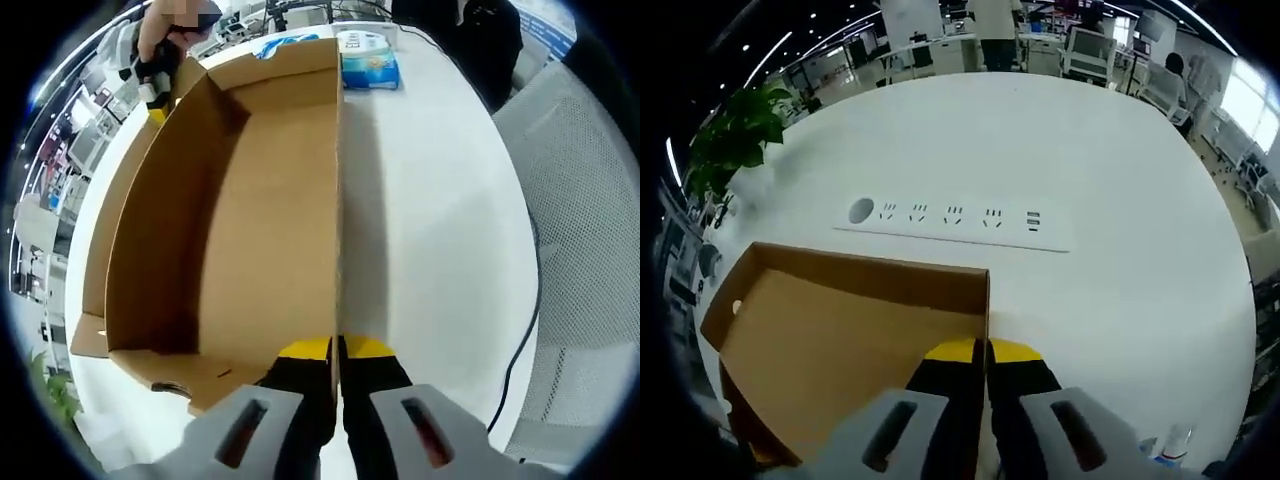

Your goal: Operate the shoe box by opening the lid, removing the specified soft item, and placing it in the target area until the item is outside and the box remains undamaged.

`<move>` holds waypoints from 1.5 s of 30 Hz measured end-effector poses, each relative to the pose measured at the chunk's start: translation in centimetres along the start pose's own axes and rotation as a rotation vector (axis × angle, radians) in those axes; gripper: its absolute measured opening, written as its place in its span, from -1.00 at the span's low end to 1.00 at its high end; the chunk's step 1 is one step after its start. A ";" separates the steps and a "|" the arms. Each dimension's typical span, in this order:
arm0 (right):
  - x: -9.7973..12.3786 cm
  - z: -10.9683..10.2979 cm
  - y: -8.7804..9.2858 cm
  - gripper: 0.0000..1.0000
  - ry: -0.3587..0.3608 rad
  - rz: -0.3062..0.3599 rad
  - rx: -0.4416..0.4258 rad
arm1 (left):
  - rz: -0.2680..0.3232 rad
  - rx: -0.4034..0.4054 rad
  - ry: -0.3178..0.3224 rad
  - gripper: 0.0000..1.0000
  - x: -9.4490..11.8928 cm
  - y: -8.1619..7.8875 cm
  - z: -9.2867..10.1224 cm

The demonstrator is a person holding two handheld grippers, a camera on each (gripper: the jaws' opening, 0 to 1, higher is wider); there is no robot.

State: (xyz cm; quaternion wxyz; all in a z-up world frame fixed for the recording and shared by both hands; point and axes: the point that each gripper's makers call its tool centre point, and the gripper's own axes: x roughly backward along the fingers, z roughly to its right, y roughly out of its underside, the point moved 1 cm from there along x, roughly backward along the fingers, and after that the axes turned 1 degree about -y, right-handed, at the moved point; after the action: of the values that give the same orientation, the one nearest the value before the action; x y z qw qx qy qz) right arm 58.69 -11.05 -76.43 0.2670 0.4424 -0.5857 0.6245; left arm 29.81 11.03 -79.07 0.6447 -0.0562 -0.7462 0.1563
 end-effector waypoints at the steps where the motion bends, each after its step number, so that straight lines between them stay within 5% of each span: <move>1: 0.1 0.0 0.0 -1.00 -0.001 0.001 0.002 | 0.000 0.000 0.000 -0.99 0.0 0.0 0.0; 7: 1.0 0.7 -0.2 -1.00 -0.002 0.008 0.012 | -0.003 0.047 0.020 -0.99 0.1 0.1 -0.2; 12: 1.8 1.7 -1.6 -1.00 -0.013 0.036 -0.036 | 0.011 -0.044 0.007 -0.99 -0.1 0.1 -0.5; 23: 3.8 2.4 -1.8 -1.00 0.011 0.093 -0.021 | 0.003 -0.045 0.015 -0.99 -0.2 0.0 -0.6; 45: 9.2 0.4 -0.9 -1.00 0.072 0.222 0.047 | -0.002 -0.040 0.014 -0.99 -0.3 -0.1 -0.4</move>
State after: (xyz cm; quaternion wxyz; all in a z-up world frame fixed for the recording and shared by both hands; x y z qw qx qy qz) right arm 55.26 -12.99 -68.07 0.2066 0.3581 -0.6065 0.6792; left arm 30.28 10.96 -79.31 0.6488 -0.0694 -0.7447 0.1400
